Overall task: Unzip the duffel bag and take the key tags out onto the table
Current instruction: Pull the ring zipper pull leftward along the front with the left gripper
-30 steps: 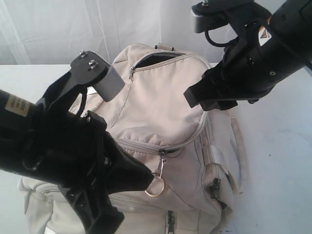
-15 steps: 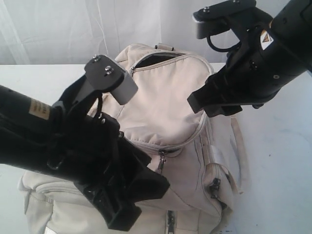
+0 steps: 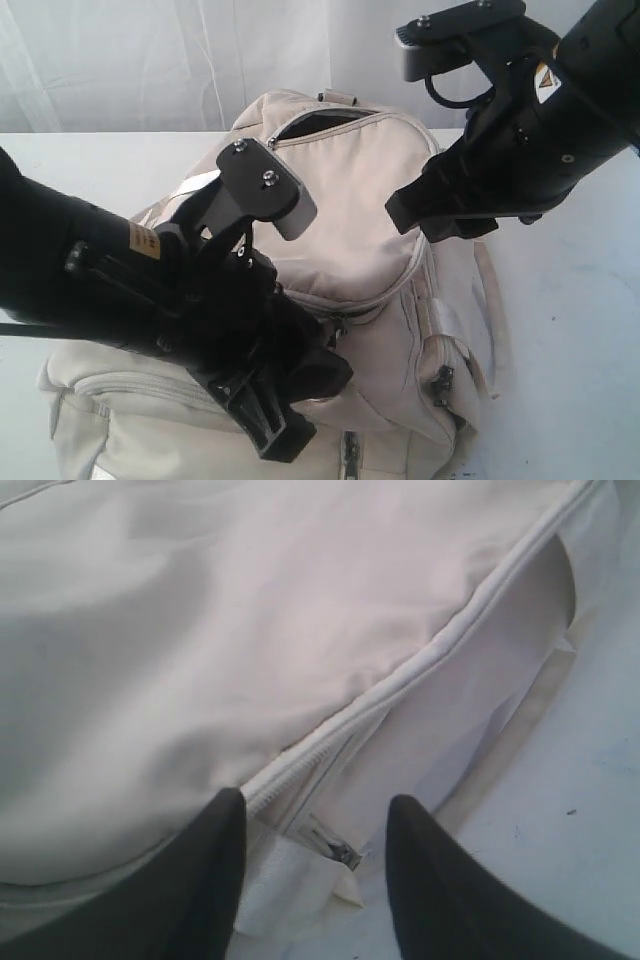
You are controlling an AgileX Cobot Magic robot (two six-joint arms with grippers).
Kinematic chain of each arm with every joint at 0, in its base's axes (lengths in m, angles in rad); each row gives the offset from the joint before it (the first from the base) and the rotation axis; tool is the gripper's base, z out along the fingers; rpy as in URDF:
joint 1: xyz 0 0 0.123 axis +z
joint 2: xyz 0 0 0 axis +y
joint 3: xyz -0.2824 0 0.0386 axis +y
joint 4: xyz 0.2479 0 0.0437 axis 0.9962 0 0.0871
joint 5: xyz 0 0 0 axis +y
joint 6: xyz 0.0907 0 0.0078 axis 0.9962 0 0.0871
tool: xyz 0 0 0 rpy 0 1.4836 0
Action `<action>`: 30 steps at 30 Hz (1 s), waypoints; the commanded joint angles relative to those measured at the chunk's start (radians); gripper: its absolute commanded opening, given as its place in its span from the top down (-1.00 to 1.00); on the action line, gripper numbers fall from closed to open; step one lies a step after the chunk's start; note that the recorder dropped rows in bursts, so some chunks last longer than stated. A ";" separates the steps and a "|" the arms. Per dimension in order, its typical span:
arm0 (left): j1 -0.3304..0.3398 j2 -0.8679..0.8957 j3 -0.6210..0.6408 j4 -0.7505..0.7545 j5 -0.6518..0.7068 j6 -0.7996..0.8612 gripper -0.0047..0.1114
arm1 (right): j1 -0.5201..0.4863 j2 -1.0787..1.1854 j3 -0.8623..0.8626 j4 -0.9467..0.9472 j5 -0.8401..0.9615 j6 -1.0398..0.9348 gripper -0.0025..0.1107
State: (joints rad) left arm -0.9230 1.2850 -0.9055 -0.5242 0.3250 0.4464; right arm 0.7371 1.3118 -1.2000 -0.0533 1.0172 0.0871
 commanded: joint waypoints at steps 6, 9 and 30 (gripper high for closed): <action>-0.007 0.008 0.008 0.035 0.016 0.003 0.80 | 0.000 -0.004 0.005 -0.008 0.006 0.003 0.21; -0.007 0.006 0.008 0.037 0.017 0.003 0.92 | 0.000 -0.004 0.005 -0.008 0.008 0.003 0.21; -0.004 -0.101 0.008 0.213 0.073 0.002 0.92 | 0.000 -0.004 0.005 -0.008 0.013 0.003 0.21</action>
State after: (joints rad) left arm -0.9230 1.1973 -0.9055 -0.3319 0.3560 0.4489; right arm 0.7371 1.3118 -1.2000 -0.0533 1.0316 0.0871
